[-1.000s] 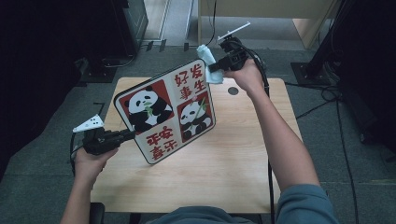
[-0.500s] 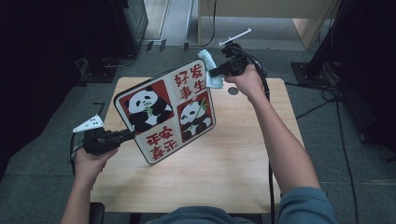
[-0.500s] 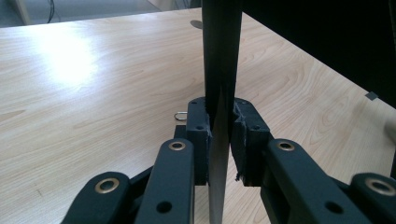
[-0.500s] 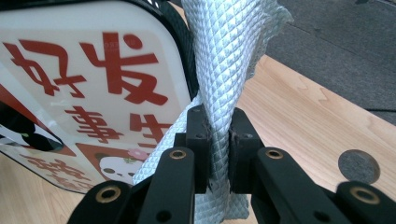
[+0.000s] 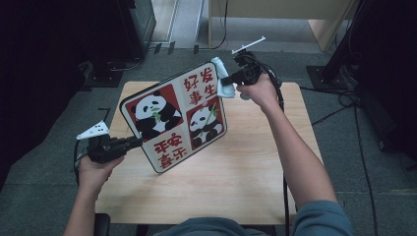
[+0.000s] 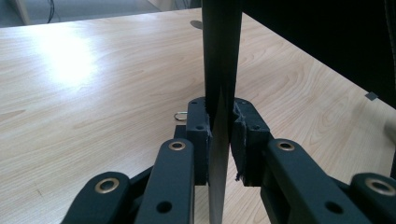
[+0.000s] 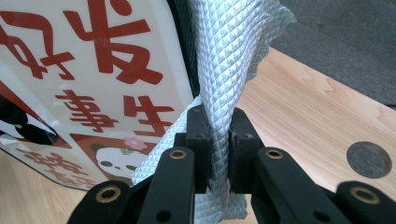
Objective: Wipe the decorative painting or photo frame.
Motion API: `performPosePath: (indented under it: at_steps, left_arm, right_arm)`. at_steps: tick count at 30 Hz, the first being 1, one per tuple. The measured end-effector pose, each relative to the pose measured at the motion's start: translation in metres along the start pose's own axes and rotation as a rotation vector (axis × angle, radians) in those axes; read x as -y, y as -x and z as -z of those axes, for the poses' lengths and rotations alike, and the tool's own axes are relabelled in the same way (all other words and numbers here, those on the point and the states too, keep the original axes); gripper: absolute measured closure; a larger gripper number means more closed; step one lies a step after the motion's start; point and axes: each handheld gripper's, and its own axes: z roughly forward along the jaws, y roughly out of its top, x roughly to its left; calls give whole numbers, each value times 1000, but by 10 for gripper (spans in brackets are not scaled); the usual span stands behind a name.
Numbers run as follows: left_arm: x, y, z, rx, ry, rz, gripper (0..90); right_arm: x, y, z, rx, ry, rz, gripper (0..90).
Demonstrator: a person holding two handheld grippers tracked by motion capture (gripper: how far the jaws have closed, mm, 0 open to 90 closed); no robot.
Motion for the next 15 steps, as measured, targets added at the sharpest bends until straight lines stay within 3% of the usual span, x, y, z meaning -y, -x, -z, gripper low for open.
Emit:
performPosePath:
  at_steps: [15]
  left_arm:
    - [0, -1, 0, 5, 2, 5, 788]
  right_arm:
    - [15, 1, -5, -7, 17, -6, 819]
